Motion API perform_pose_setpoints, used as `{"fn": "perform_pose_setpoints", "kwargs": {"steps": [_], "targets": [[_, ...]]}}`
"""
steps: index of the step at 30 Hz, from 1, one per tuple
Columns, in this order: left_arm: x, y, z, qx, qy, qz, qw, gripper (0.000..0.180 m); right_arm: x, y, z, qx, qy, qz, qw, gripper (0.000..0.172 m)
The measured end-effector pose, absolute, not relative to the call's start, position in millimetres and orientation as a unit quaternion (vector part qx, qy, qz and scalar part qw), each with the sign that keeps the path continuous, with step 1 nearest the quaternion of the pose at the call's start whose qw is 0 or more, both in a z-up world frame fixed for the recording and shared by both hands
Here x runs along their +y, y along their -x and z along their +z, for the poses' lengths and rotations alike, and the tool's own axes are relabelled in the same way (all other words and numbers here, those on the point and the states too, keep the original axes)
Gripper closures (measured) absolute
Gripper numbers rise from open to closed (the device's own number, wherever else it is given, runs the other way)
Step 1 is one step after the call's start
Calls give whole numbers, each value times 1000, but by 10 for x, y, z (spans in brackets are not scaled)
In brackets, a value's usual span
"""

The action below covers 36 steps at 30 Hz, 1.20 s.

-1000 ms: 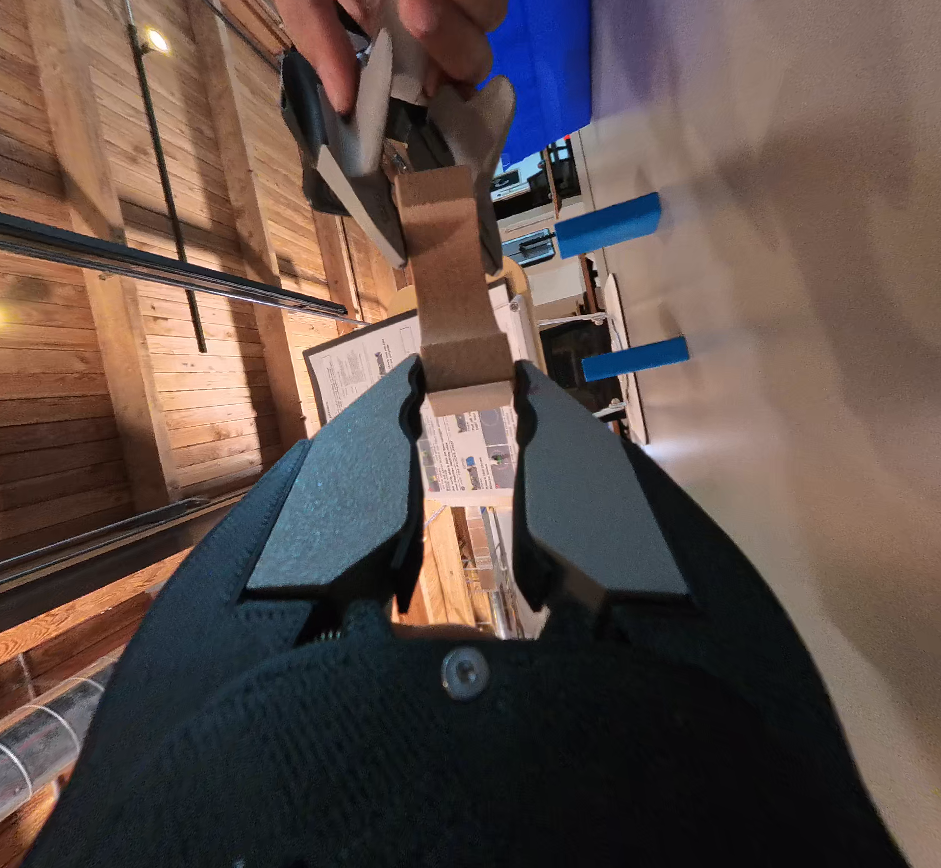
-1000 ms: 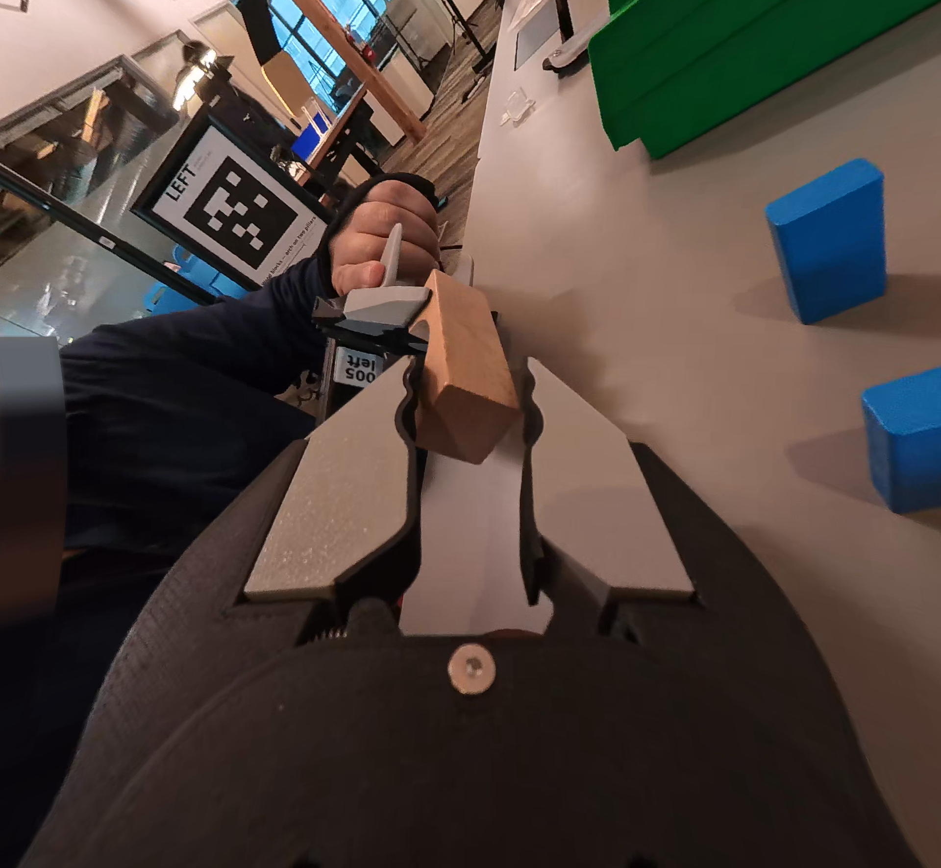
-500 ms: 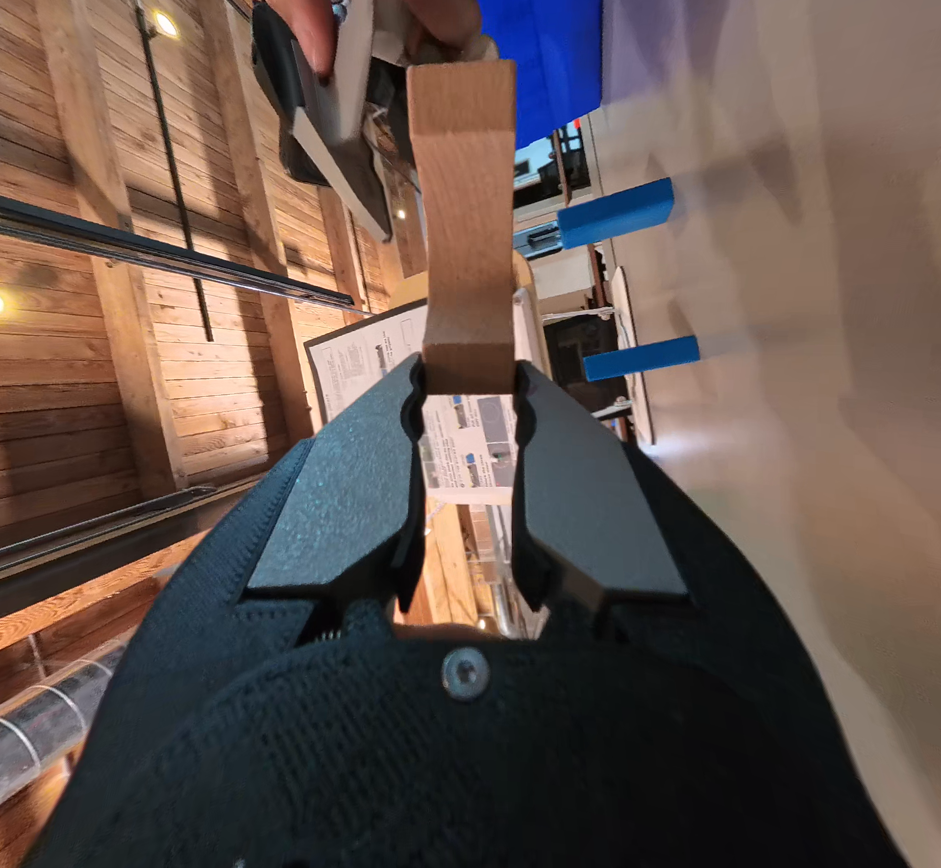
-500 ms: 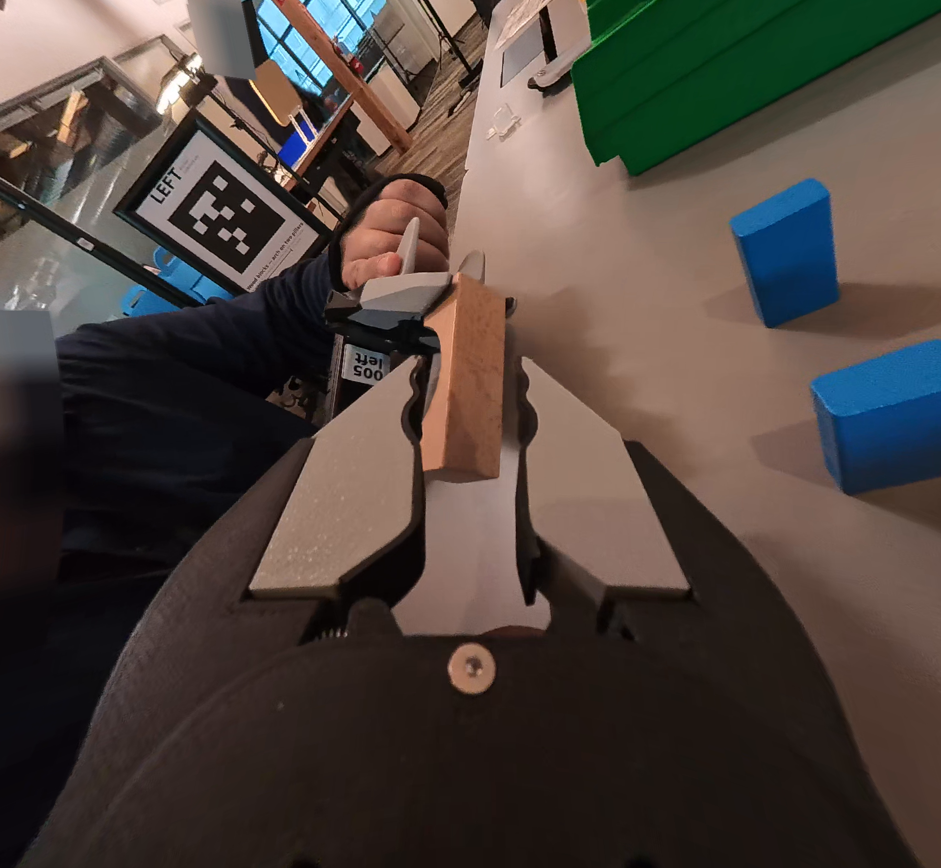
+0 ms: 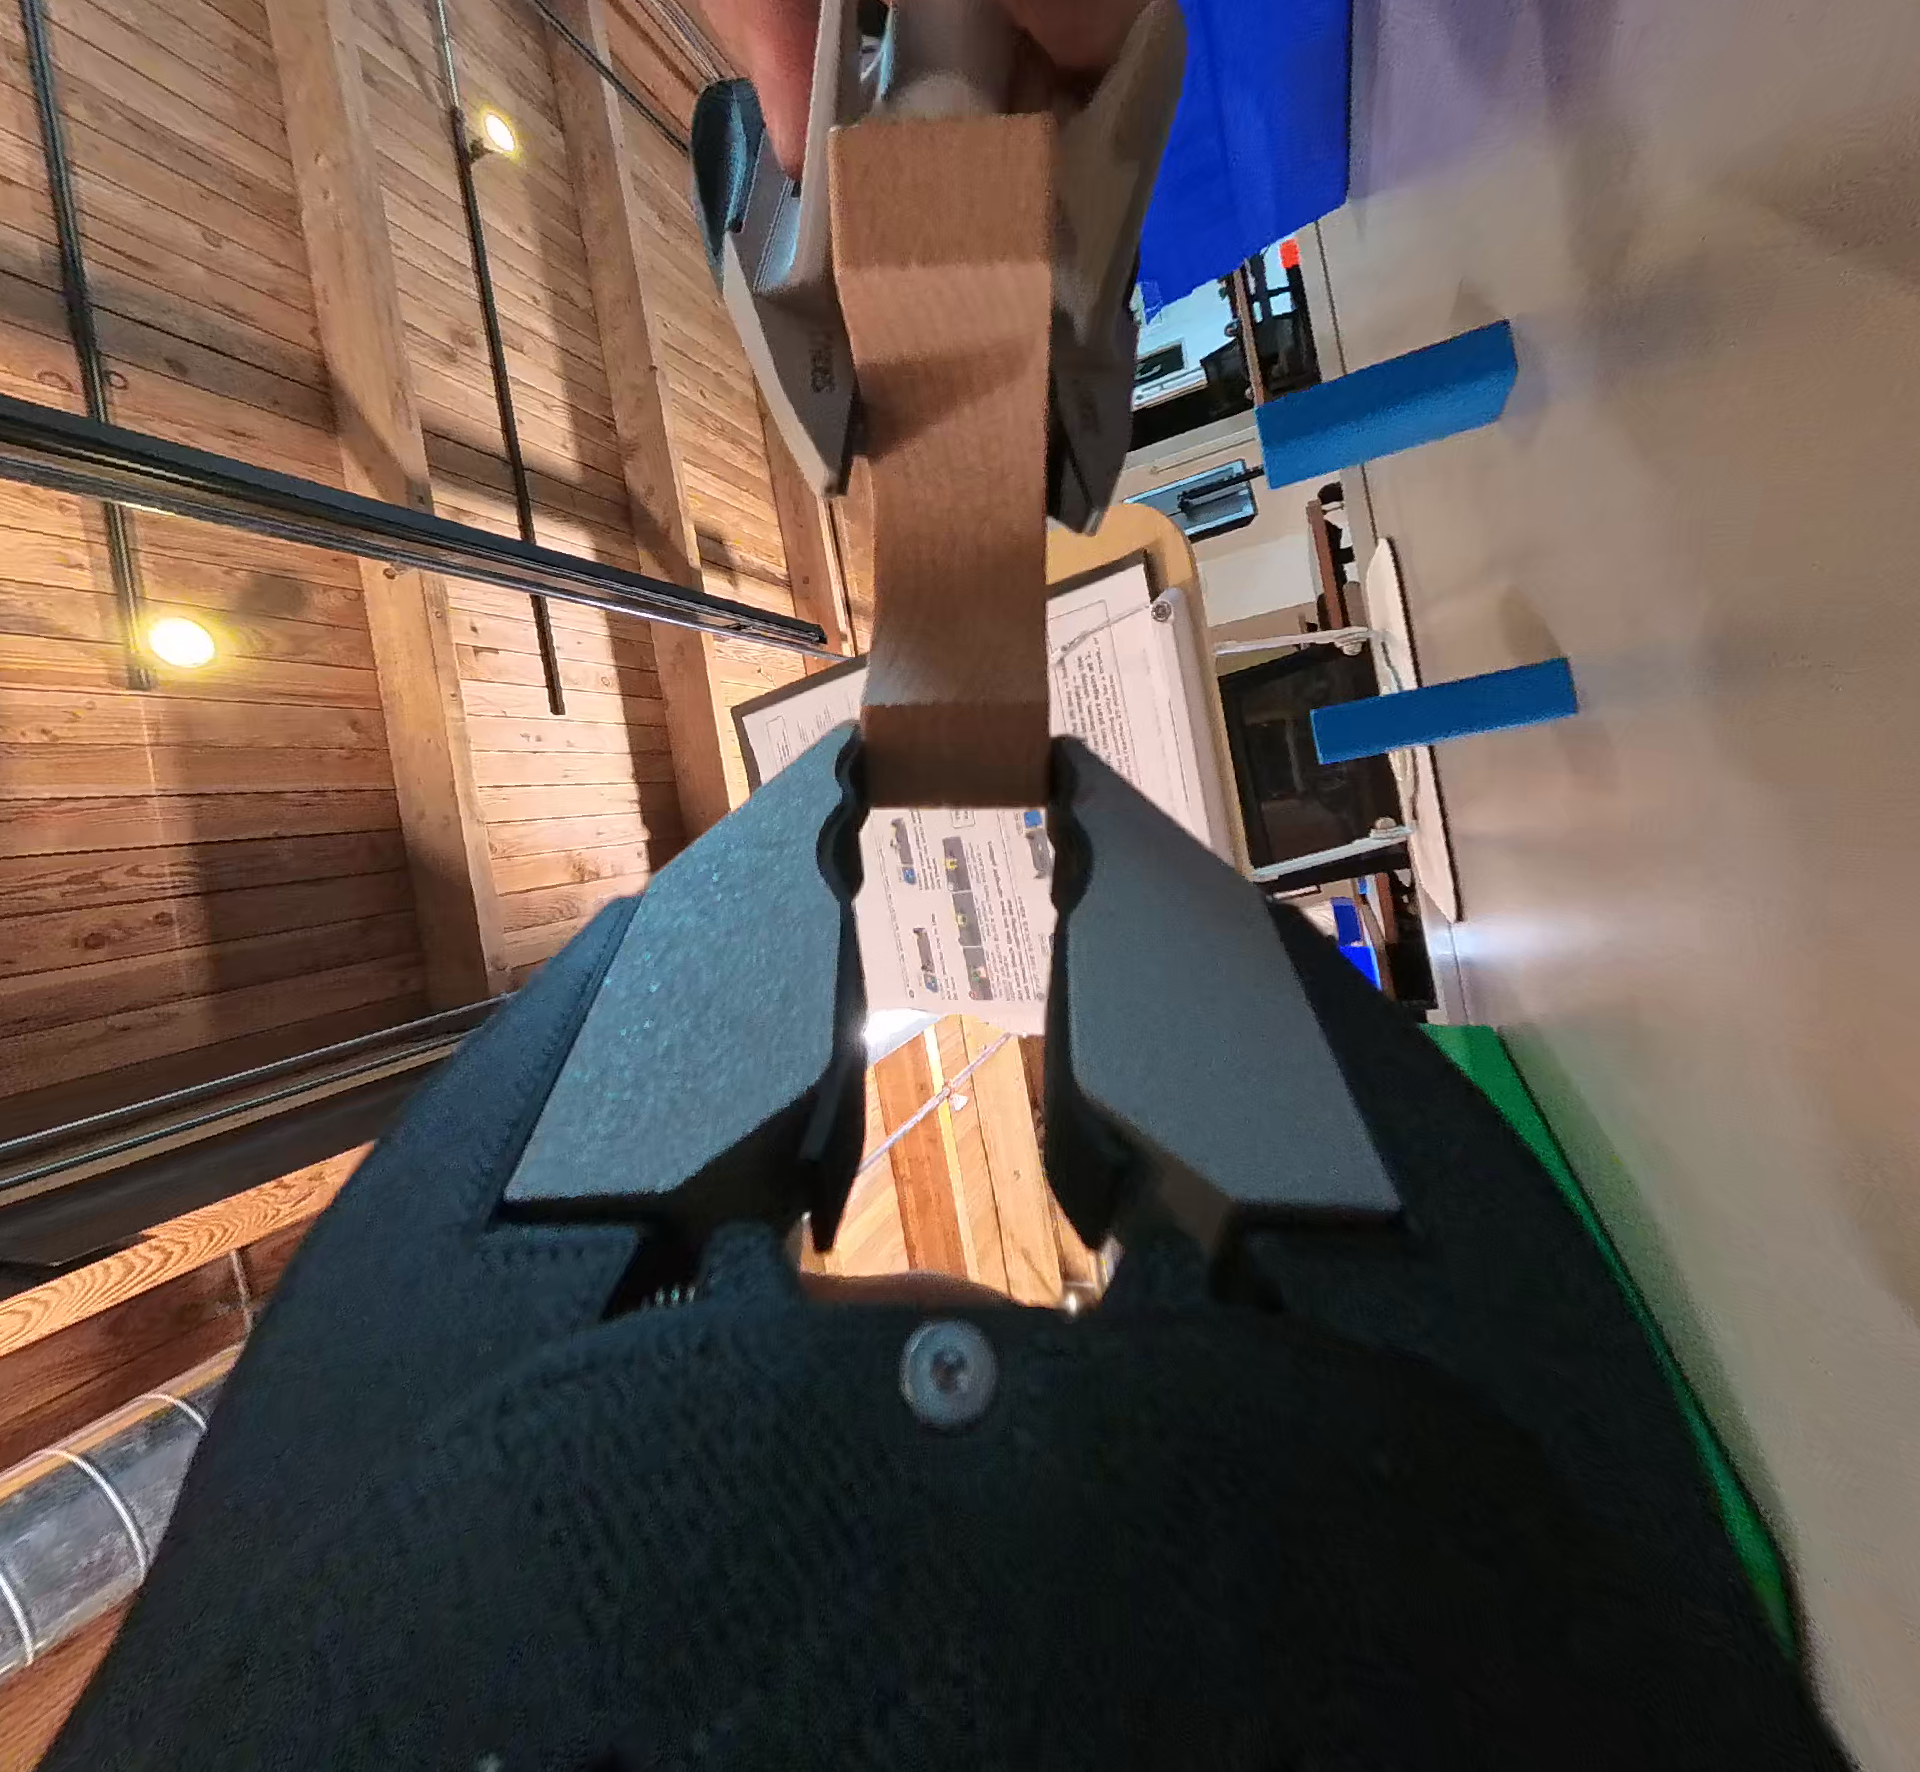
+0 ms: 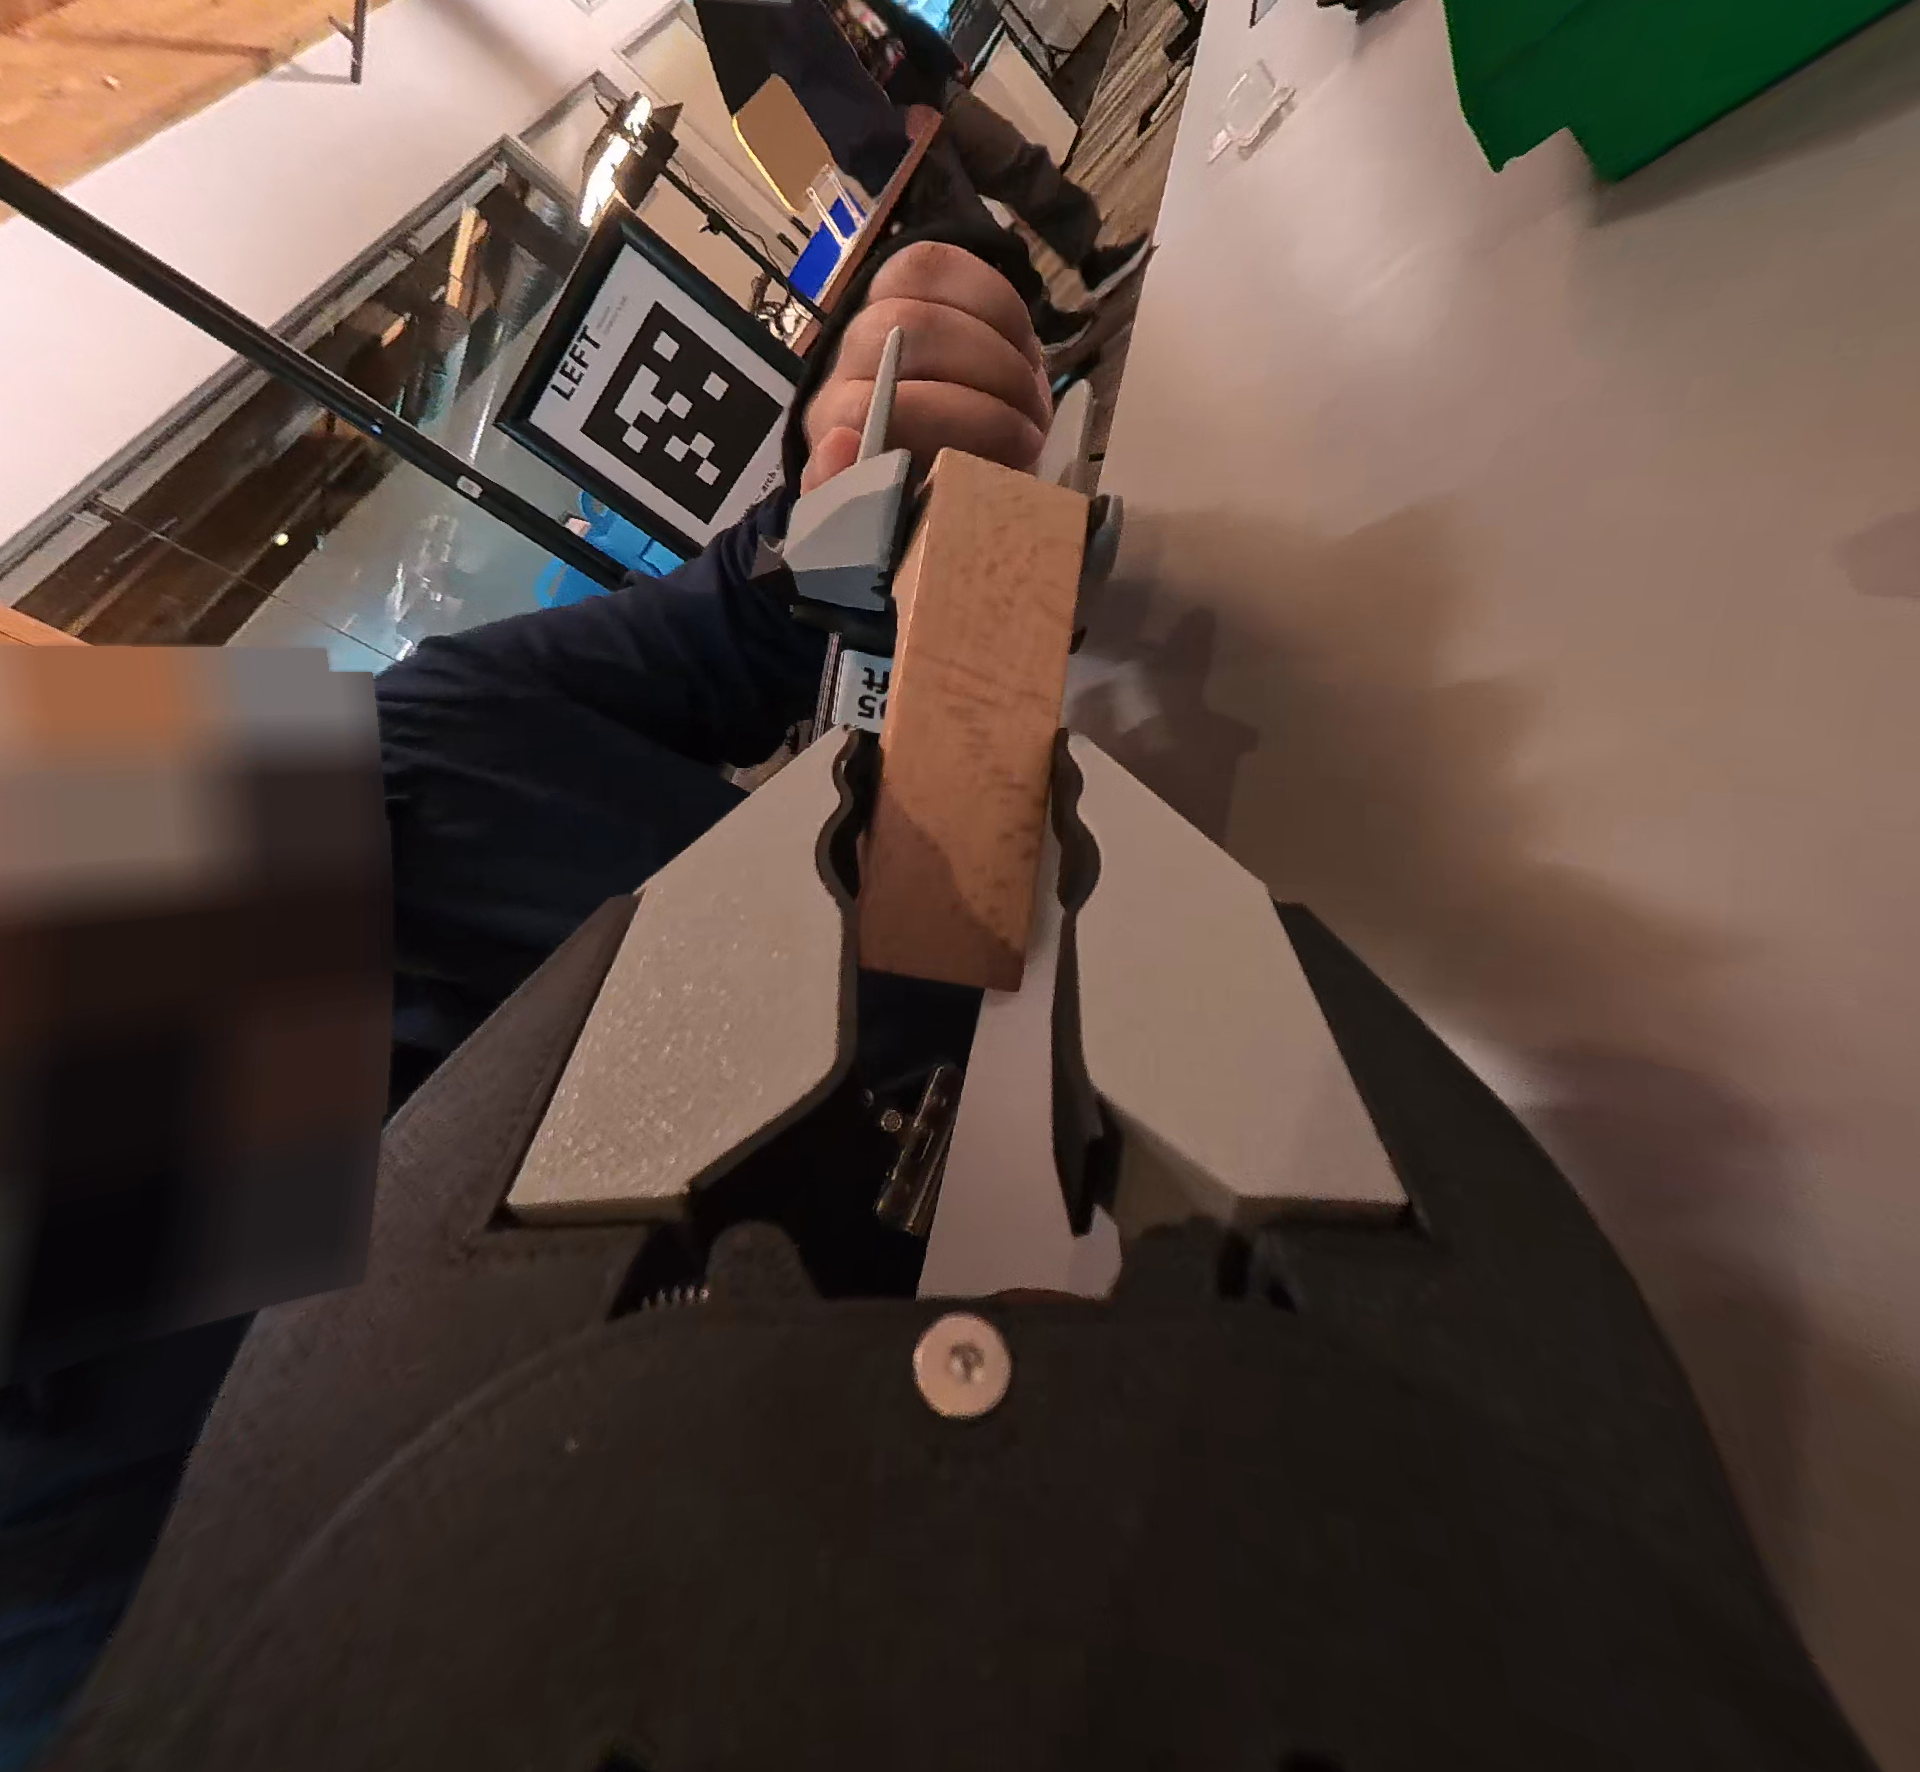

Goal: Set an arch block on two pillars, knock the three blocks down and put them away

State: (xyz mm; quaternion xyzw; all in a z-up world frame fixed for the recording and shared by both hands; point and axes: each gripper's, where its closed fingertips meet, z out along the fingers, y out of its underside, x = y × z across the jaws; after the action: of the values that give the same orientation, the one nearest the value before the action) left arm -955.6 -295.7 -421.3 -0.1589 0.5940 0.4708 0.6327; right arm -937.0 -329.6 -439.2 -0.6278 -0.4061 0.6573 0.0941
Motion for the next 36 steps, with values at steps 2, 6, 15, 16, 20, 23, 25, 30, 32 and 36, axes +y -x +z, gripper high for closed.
{"fn": "perform_pose_setpoints", "kwargs": {"steps": [2, 6, 15, 16, 20, 23, 25, 30, 32, 36], "targets": [[-2958, 9563, -4221, 589, 162, 466, 641, 149, -3312, 9375, -4423, -427, 632, 639, 106, 139], [-2931, 9596, -4331, 596, 193, 424, 655, 147, -3288, 9392, -4504, -438, 650, 609, 121, 139], [-2764, 9869, -4774, 642, 282, 378, 604, 131, -3198, 9397, -4672, -453, 685, 552, 149, 140], [-2782, 9894, -4877, 660, 305, 350, 590, 131, -3176, 9392, -4733, -460, 695, 531, 156, 140], [-2942, 9982, -5192, 700, 452, 161, 528, 131, -3227, 9427, -4791, -501, 691, 492, 173, 140], [-3125, 9949, -5180, 669, 568, -42, 477, 121, -3242, 9425, -4801, -543, 679, 448, 205, 140], [-3284, 9871, -5116, 647, 602, -164, 438, 108, -3257, 9415, -4808, -568, 670, 423, 223, 140], [-3207, 9696, -5031, 594, 636, -260, 419, 94, -3318, 9408, -4768, -619, 635, 382, 261, 139], [-3198, 9621, -5018, 584, 634, -296, 411, 92, -3325, 9400, -4790, -639, 622, 357, 277, 140], [-3143, 9501, -4933, 564, 626, -340, 418, 125, -3262, 9398, -4866, -655, 621, 309, 298, 140]]}}
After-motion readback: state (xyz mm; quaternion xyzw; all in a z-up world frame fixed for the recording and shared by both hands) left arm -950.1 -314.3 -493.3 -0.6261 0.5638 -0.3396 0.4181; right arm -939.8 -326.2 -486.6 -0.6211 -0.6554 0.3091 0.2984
